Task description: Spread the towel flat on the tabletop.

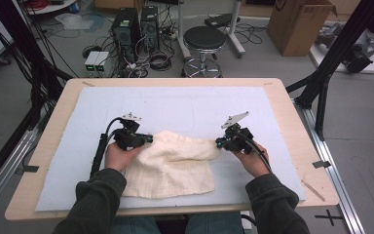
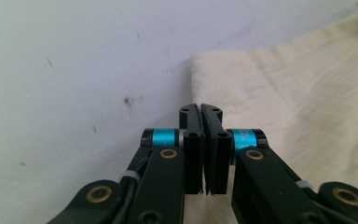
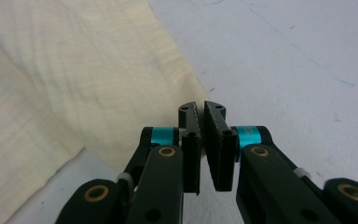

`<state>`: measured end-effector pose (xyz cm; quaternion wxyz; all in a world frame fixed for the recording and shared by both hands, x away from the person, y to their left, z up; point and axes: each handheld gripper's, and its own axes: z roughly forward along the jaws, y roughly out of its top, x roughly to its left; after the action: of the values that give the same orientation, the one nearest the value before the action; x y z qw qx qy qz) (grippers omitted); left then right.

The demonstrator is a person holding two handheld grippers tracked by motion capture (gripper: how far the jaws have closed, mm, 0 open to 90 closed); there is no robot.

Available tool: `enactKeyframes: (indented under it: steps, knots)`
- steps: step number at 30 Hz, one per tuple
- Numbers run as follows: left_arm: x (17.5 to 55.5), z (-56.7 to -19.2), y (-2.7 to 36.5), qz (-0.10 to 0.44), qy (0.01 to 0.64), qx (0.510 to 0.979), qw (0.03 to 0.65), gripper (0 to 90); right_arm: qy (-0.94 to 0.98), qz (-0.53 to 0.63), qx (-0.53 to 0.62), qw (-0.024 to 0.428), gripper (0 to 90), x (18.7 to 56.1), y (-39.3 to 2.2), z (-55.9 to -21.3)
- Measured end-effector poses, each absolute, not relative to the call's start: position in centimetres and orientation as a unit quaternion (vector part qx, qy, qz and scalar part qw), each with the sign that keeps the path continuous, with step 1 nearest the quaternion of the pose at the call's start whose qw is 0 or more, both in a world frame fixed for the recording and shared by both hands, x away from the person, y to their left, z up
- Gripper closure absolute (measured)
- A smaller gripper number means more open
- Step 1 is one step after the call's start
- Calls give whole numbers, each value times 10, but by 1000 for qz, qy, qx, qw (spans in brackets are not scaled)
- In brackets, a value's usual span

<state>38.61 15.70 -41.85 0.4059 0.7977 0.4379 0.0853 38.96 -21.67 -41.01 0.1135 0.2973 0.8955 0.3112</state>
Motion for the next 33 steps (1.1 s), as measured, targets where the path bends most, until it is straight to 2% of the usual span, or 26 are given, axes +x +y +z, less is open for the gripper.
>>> enactKeyframes:
  steps: [3, 5, 6, 9, 11, 12, 13, 20, 22, 23, 25, 33]
  knots:
    - [373, -406, 153, 124, 417, 794, 425, 874, 895, 311, 300, 113, 852, 389, -217, -409]
    - [356, -403, 136, 128, 368, 830, 400, 874, 894, 312, 300, 115, 852, 388, -219, -408]
    - [356, -403, 136, 128, 368, 830, 400, 873, 893, 314, 302, 115, 851, 387, -220, -407]
    - [343, -412, 117, 88, 326, 867, 365, 869, 893, 314, 302, 114, 851, 386, -221, -406]
    - [341, -417, 111, 54, 312, 881, 351, 858, 893, 315, 300, 116, 851, 385, -221, -406]
    - [341, -417, 111, 54, 312, 881, 351, 845, 894, 313, 299, 115, 851, 385, -221, -406]
    - [343, -419, 111, 33, 313, 884, 346, 825, 894, 312, 299, 114, 850, 385, -220, -406]
    - [360, -420, 127, -8, 359, 854, 377, 722, 896, 308, 299, 115, 849, 387, -219, -408]
    - [362, -419, 129, -11, 366, 847, 386, 741, 896, 307, 300, 114, 849, 387, -219, -409]
    - [364, -418, 133, -10, 371, 840, 396, 781, 897, 303, 299, 116, 849, 388, -219, -409]
    - [369, -412, 146, 13, 394, 816, 423, 830, 898, 299, 302, 117, 849, 387, -221, -409]
    - [387, -420, 156, 40, 454, 782, 424, 830, 899, 280, 314, 123, 849, 384, -238, -412]
